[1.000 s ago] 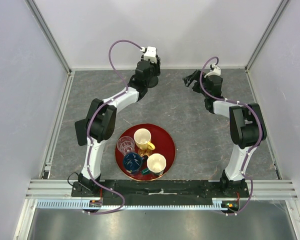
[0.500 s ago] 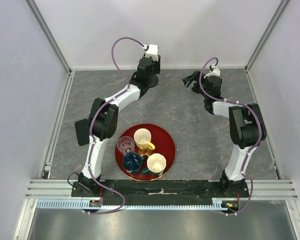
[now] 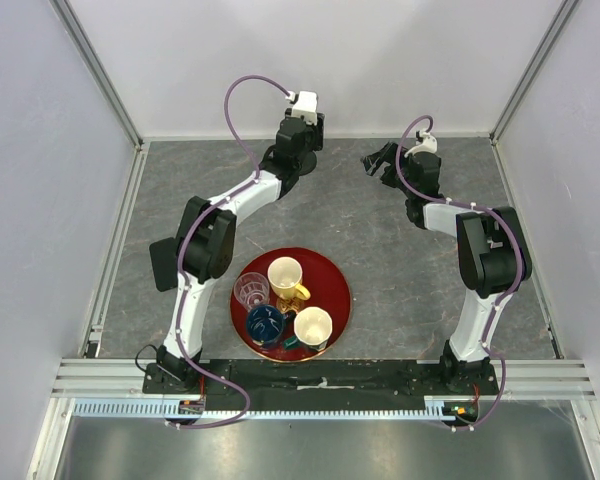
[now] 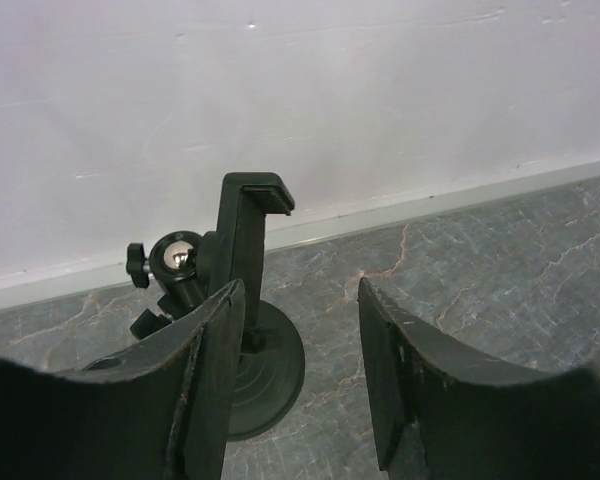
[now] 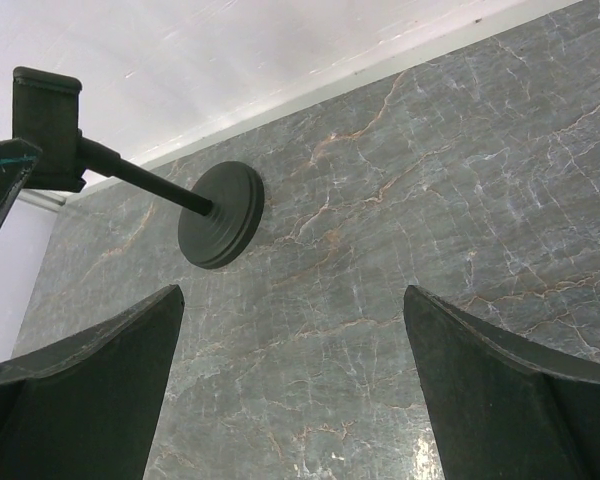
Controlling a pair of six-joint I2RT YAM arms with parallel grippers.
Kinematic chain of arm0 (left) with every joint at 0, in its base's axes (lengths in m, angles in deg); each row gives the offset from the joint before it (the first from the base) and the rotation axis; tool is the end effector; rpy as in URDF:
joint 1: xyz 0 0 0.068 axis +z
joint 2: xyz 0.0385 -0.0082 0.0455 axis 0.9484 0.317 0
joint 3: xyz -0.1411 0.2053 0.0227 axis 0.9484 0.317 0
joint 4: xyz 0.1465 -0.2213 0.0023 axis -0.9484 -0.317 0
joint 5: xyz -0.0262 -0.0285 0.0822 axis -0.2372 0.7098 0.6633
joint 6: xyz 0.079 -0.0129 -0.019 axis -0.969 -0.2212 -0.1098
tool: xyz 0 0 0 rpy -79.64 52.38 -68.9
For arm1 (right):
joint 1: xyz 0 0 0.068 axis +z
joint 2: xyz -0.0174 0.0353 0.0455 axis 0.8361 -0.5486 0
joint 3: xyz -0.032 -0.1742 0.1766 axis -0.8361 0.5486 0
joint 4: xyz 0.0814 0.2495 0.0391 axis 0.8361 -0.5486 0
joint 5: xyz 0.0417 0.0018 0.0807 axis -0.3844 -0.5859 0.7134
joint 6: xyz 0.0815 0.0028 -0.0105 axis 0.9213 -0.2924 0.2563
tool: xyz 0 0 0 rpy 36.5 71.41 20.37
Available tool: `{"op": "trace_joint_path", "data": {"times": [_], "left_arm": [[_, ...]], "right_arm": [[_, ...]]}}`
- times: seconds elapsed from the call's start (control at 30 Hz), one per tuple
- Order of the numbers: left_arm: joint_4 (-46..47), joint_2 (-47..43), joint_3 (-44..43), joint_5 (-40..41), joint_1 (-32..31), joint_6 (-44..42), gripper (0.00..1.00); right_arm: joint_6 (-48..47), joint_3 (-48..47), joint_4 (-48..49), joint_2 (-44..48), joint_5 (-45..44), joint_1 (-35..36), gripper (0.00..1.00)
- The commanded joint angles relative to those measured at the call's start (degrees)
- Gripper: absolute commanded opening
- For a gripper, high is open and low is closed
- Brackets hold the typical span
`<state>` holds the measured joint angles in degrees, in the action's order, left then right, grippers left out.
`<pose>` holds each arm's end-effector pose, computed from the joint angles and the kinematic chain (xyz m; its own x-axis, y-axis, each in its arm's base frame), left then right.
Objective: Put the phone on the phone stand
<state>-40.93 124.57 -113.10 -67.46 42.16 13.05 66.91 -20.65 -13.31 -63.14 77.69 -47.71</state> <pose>0.5047 -0.2638 0.2392 -0.0696 -0.0012 -0.9976 0.2613 0.9651 -0.0194 0.4513 0.0832 0.1683 -0.3377 0.5310 -0.7772 -0.1371 0.7891 0.5988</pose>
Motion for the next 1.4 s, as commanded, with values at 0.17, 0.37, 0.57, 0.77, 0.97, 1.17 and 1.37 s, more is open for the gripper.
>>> {"op": "trace_joint_path", "data": {"times": [0.17,0.37,0.57,0.77,0.97,1.17,1.37], "left_arm": [[-5.35,-3.15,2.46,4.87,0.54,0.04,0.62],[-3.69,-6.48,5.88,5.58,0.62,0.83,0.72],[-8.16,-12.81,7.72,-4.51,4.65,8.29,0.83],[-1.95,-14.84,13.96,-25.59,11.77,16.65,0.83],[3.60,-12.64,16.08,-37.66,14.77,18.15,0.72],[5.98,-10.18,16.17,-39.16,15.48,23.76,0.60],[6.69,-6.40,15.56,-32.05,14.60,35.28,0.57]], "right_arm": [[-0.20,-1.55,0.88,0.26,0.08,0.39,0.98],[-0.37,-1.73,0.62,0.09,0.26,0.39,0.98],[-0.46,-1.82,0.53,0.00,0.61,0.39,0.98],[-0.55,-1.90,0.44,-0.09,0.87,0.39,0.98],[-0.81,-1.91,0.53,-0.18,1.40,0.39,0.98],[-0.46,-2.17,0.44,-0.62,1.58,0.39,0.98],[-0.20,-2.17,0.62,-0.79,1.75,0.39,0.98]]}}
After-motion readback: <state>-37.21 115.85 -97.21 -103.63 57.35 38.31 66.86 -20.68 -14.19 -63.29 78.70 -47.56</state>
